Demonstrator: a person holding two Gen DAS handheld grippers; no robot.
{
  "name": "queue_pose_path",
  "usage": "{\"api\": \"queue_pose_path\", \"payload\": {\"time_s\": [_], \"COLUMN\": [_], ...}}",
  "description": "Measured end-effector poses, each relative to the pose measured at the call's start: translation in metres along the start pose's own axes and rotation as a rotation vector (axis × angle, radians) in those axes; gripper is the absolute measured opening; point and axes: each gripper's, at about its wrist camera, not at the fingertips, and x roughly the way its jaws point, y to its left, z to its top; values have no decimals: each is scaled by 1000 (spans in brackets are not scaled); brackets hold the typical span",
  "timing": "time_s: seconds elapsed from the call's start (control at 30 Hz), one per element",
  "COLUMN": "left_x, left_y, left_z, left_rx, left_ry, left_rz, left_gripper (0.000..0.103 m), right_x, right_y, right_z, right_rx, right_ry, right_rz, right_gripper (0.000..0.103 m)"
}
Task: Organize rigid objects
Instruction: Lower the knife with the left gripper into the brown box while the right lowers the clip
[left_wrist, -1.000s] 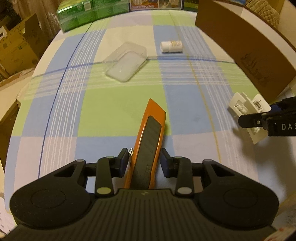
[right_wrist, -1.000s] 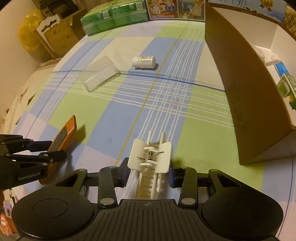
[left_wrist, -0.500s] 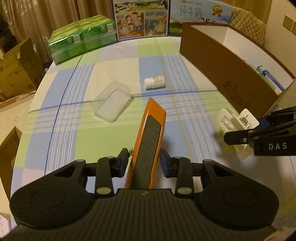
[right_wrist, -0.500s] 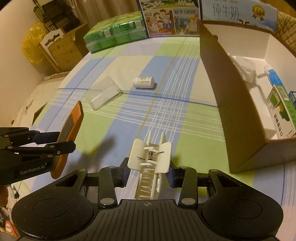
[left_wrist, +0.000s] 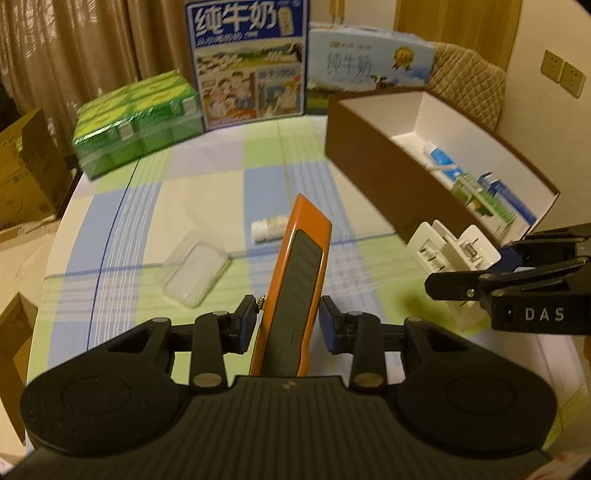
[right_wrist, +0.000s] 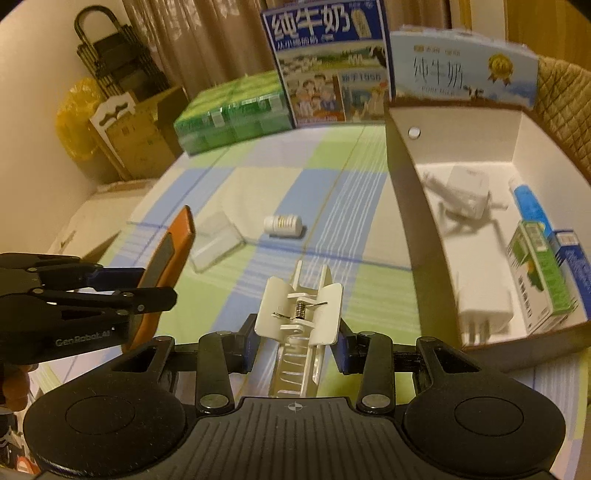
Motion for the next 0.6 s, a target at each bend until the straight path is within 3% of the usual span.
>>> {"api": "queue_pose_path", "payload": {"time_s": [0.27, 0.6], "left_x": [3, 24], "left_y": [-40, -107], "left_z": [36, 88], "left_rx": [66, 128], "left_ry": [-30, -60], "left_rz": [-68, -172], "left_gripper": [31, 31], "right_x": [-29, -69], "right_y": [-25, -92], "right_z": [13, 29], "right_rx": [20, 80], "right_ry": [-66, -141], "right_rz": [-30, -125], "right_gripper": [37, 37]}}
